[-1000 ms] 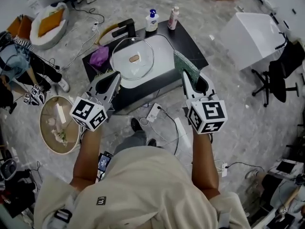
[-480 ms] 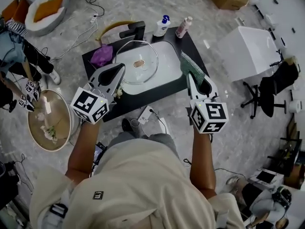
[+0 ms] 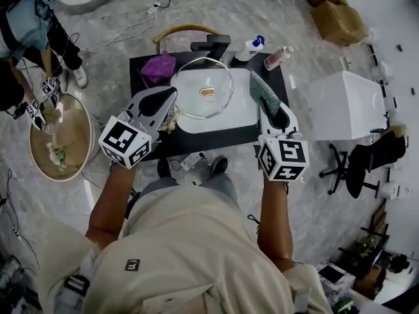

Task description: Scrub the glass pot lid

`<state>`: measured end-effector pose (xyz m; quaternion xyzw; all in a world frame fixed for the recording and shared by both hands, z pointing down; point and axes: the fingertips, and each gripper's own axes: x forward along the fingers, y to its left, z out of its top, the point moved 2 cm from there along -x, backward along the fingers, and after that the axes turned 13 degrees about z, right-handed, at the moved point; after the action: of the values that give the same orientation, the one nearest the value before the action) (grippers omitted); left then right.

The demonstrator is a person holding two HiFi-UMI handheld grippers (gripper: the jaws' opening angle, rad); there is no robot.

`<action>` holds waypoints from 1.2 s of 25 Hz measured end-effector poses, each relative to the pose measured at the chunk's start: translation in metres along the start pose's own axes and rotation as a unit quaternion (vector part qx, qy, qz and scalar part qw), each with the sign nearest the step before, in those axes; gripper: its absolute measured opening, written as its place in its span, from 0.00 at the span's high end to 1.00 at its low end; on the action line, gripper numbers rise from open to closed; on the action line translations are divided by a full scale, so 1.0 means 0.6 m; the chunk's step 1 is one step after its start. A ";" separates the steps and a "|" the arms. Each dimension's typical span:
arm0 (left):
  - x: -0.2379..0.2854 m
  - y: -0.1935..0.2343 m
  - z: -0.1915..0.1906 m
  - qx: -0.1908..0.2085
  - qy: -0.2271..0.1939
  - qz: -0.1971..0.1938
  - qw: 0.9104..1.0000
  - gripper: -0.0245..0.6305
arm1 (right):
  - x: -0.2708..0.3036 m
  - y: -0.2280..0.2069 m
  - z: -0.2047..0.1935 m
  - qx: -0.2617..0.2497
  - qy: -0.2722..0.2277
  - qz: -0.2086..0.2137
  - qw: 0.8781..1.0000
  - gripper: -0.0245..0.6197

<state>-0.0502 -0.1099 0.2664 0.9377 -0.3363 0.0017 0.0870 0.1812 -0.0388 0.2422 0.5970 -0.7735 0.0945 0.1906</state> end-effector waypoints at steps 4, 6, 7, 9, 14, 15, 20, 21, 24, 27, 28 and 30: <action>0.008 0.030 -0.010 0.000 0.016 0.054 0.998 0.94 | 0.075 -0.020 -0.004 -0.003 0.008 0.053 0.999 0.83; 0.012 0.039 -0.012 0.000 0.022 0.083 0.996 0.94 | 0.106 -0.030 -0.005 -0.006 0.010 0.080 0.997 0.83; 0.013 0.040 -0.015 -0.003 0.025 0.096 0.995 0.94 | 0.119 -0.035 -0.008 -0.005 0.013 0.093 0.996 0.83; 0.016 0.040 -0.023 -0.011 0.034 0.118 0.992 0.94 | 0.147 -0.045 -0.021 0.000 0.023 0.116 0.993 0.83; 0.036 0.035 -0.029 -0.015 0.041 0.148 0.988 0.94 | 0.218 -0.072 -0.061 -0.001 0.062 0.152 0.986 0.83; 0.037 0.034 -0.031 -0.019 0.041 0.153 0.987 0.94 | 0.233 -0.075 -0.072 -0.001 0.071 0.156 0.985 0.83; 0.040 0.051 -0.074 -0.046 0.055 0.178 0.981 0.94 | 0.309 -0.082 -0.133 -0.002 0.117 0.170 0.978 0.83; 0.041 0.055 -0.085 -0.050 0.058 0.180 0.981 0.94 | 0.323 -0.083 -0.145 -0.003 0.125 0.171 0.977 0.83; 0.043 0.065 -0.115 -0.060 0.067 0.181 0.979 0.94 | 0.364 -0.089 -0.177 -0.017 0.147 0.168 0.975 0.83; 0.052 0.074 -0.144 -0.062 0.076 0.179 0.979 0.94 | 0.415 -0.102 -0.208 -0.038 0.162 0.157 0.973 0.83; 0.055 0.076 -0.154 -0.062 0.080 0.177 0.979 0.94 | 0.433 -0.105 -0.219 -0.044 0.167 0.154 0.973 0.83; 0.058 0.080 -0.172 -0.063 0.088 0.174 0.979 0.94 | 0.467 -0.103 -0.240 -0.054 0.177 0.150 0.971 0.83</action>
<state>-0.0477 -0.1513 0.3782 0.8535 -0.4851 0.0780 0.1737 0.2064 -0.2503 0.4825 0.4366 -0.8122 0.1841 0.3404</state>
